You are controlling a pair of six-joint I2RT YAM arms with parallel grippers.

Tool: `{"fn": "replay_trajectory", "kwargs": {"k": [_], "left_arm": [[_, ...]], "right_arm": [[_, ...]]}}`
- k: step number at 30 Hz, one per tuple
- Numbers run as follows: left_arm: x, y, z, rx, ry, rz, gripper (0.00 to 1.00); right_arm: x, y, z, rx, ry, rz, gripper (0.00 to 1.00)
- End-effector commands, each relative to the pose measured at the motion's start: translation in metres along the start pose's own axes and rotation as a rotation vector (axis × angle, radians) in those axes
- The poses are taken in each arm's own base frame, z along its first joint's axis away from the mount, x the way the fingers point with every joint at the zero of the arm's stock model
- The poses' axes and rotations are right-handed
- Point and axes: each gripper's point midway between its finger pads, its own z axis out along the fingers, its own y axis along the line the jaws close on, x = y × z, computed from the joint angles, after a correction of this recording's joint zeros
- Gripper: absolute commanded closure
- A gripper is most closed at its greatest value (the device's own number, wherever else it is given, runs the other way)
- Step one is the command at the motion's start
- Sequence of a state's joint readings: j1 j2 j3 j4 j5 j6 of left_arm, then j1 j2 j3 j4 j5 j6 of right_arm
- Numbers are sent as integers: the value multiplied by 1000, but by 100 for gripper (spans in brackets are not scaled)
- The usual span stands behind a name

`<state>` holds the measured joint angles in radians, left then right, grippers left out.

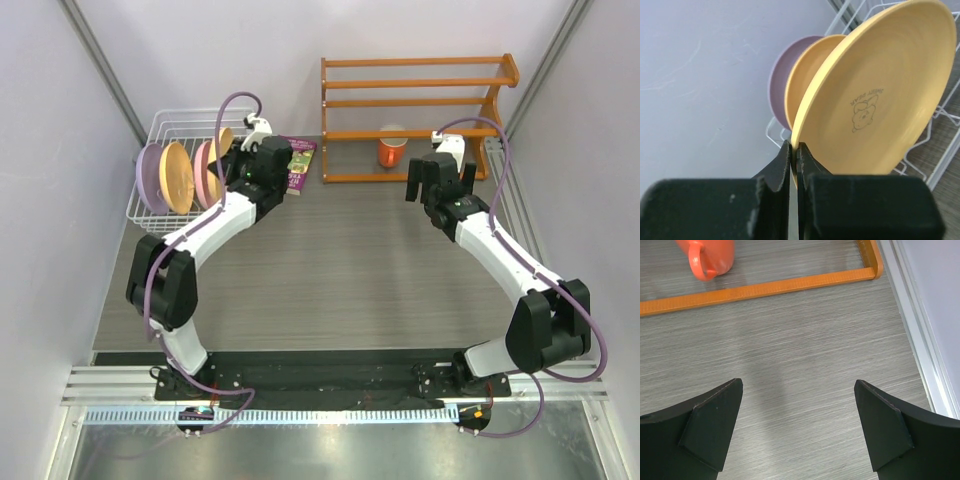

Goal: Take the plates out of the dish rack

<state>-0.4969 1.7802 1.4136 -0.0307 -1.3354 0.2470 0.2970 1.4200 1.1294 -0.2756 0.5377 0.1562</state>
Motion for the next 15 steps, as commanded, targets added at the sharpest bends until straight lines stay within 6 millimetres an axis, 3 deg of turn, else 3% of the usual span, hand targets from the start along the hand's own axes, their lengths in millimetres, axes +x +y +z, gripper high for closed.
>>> {"fn": "replay_trajectory", "kwargs": {"k": [1,4,8,13,15], "left_arm": [[-43,56,-23,-48,-47,-188,100],[-52,66,-34,-26,-69,-204,100],[-59,71,-51,20,-98,-209,100],[-67,47,-78,221,-138,-285,100],[-57,33,-87,343,-105,-280,100]], "right_arm": [[-21,1,-15,-52,-52,41,0],[-27,7,-21,-96,-64,56,0],[-36,33,-34,-259,-68,100,0],[-50,65,-52,-446,-60,180,0],[-51,79,-58,-524,-41,205,0]]}}
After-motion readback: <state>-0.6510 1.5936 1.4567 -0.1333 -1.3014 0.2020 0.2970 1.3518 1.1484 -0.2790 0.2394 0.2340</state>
